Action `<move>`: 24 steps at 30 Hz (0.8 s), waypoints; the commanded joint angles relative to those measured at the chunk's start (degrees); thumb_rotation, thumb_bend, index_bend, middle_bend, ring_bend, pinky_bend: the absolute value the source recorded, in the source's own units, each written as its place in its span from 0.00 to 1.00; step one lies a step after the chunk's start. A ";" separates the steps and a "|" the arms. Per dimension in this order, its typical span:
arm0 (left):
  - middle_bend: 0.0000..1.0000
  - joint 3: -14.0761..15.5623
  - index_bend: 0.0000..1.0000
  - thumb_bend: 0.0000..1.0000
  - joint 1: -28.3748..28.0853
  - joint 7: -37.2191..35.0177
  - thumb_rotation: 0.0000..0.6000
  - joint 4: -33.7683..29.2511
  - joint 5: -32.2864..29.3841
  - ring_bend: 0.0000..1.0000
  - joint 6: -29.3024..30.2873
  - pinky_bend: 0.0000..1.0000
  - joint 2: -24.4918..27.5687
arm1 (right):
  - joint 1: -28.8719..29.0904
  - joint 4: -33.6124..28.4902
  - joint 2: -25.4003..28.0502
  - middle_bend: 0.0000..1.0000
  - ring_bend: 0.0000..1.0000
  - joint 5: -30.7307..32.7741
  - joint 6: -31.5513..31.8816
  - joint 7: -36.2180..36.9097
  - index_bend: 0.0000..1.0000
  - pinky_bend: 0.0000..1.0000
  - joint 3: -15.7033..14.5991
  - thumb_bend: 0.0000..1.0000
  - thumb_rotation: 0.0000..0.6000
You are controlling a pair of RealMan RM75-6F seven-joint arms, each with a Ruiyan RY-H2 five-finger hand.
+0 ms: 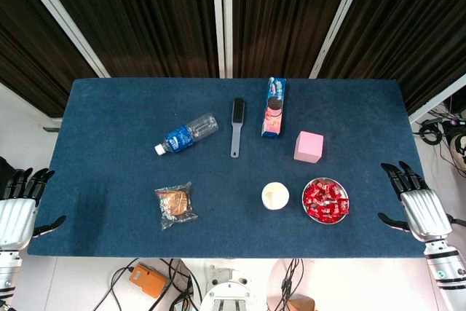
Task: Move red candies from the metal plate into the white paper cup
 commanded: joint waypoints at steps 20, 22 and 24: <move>0.11 -0.42 0.12 0.00 0.89 -0.51 1.00 0.48 0.15 0.00 1.91 0.00 0.25 | 16.94 3.33 -10.02 0.89 1.00 2.14 -25.30 -21.26 0.31 1.00 3.27 0.37 1.00; 0.11 -0.46 0.12 0.00 0.98 -0.65 1.00 0.63 -0.03 0.00 1.91 0.00 0.30 | 17.76 4.01 -10.84 0.89 1.00 2.97 -26.64 -21.78 0.31 1.00 3.32 0.38 1.00; 0.11 -0.53 0.12 0.00 1.00 -0.72 1.00 0.70 -0.15 0.00 1.86 0.00 0.32 | 18.58 4.64 -11.72 0.89 1.00 3.61 -27.84 -22.24 0.32 1.00 3.26 0.40 1.00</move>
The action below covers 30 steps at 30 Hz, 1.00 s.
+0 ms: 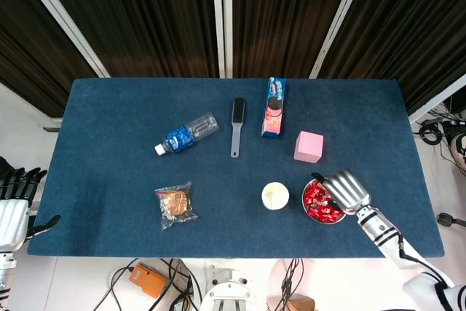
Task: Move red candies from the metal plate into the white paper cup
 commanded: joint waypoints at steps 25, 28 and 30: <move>0.11 -0.45 0.12 0.00 0.54 -1.31 1.00 1.78 -0.09 0.00 0.84 0.00 -0.53 | 4.41 4.32 -6.00 0.90 1.00 3.14 -2.74 -0.72 0.61 1.00 -0.95 0.54 1.00; 0.11 -0.46 0.12 0.00 0.67 -1.55 1.00 2.04 -0.01 0.00 1.10 0.00 -0.60 | 4.25 4.14 -5.83 0.90 1.00 3.65 -2.14 -1.10 0.69 1.00 -0.97 0.55 1.00; 0.11 -0.48 0.12 0.00 0.74 -1.78 1.00 2.19 -0.01 0.00 1.17 0.00 -0.64 | 4.01 3.26 -5.08 0.90 1.00 3.54 -1.19 -1.25 0.71 1.00 -0.98 0.55 1.00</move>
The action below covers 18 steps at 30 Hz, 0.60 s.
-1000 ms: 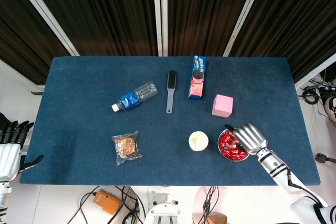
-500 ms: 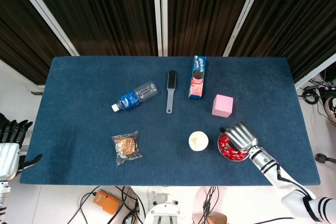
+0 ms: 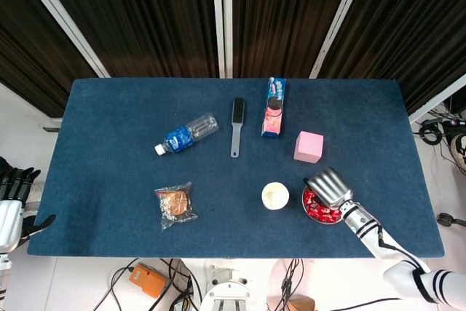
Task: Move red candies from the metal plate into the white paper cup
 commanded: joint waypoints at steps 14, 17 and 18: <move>0.11 -0.12 0.12 0.00 0.03 -0.43 1.00 0.27 0.20 0.00 0.06 0.00 -0.10 | 1.29 -14.57 7.62 0.90 1.00 -7.45 7.68 6.01 0.69 1.00 2.53 0.55 1.00; 0.11 -0.20 0.12 0.00 0.28 -0.57 1.00 0.50 -0.12 0.00 0.24 0.00 -0.09 | 2.70 -14.50 5.86 0.90 1.00 -6.64 5.15 3.28 0.67 1.00 2.50 0.55 1.00; 0.11 -0.21 0.12 0.00 0.36 -0.73 1.00 0.58 -0.27 0.00 0.21 0.00 -0.04 | 3.09 -14.36 5.10 0.90 1.00 -6.04 4.35 2.11 0.66 1.00 2.50 0.55 1.00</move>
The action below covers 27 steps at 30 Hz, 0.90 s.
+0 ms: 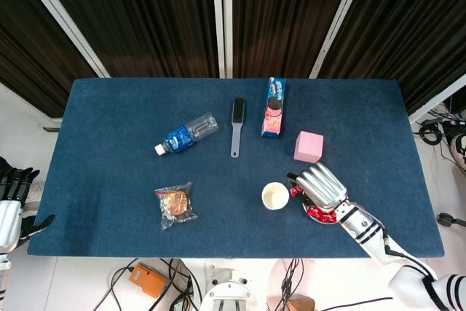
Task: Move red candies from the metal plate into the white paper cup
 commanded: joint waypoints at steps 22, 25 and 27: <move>0.11 -0.37 0.12 0.00 0.18 -1.01 1.00 1.20 -0.64 0.00 -0.31 0.00 -0.25 | 1.12 0.71 -4.06 0.90 1.00 1.33 0.50 -5.01 0.38 1.00 -0.87 0.53 1.00; 0.11 -0.39 0.12 0.00 0.11 -1.09 1.00 1.28 -0.49 0.00 -0.28 0.00 -0.28 | -1.09 1.06 -1.89 0.90 1.00 2.10 3.10 -3.96 0.39 1.00 -1.49 0.47 1.00; 0.11 -0.40 0.12 0.00 0.04 -1.17 1.00 1.38 -0.45 0.00 -0.37 0.00 -0.42 | -2.65 2.13 -0.58 0.90 1.00 3.49 4.21 -3.25 0.40 1.00 -1.99 0.44 1.00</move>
